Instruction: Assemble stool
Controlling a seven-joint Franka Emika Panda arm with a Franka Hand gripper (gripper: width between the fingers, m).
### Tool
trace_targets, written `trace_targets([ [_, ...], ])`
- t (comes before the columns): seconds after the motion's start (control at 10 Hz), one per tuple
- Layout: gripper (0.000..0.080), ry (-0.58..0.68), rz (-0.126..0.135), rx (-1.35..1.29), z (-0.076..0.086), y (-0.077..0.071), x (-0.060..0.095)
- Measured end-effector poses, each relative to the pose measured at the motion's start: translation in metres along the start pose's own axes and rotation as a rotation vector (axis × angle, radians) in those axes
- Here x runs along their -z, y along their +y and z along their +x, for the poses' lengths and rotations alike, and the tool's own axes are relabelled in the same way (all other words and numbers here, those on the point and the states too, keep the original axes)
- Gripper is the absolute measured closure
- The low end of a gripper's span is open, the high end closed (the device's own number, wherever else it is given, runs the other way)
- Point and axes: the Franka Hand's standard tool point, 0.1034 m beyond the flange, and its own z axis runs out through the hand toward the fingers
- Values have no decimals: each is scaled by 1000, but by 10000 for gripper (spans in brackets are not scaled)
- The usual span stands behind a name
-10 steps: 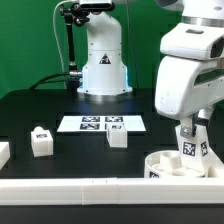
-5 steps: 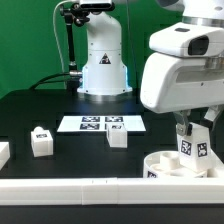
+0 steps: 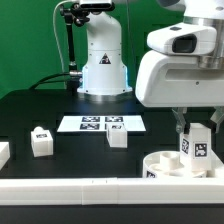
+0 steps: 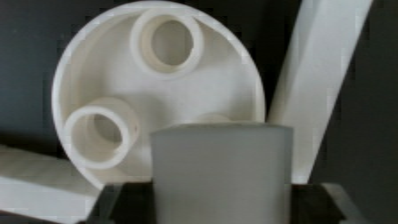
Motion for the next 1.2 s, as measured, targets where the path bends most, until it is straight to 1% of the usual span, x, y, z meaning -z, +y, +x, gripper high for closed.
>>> trace_targets([
  [0.4, 462, -19, 62, -360, -1, -7, 0],
  [0.7, 462, -39, 100, -634, -1, -10, 0],
  [1.0, 462, -60, 146, -938, 1, -12, 0],
  [1.1, 462, -62, 151, -963, 1, -11, 0],
  [1.2, 462, -72, 165, -1065, 2, -12, 0],
])
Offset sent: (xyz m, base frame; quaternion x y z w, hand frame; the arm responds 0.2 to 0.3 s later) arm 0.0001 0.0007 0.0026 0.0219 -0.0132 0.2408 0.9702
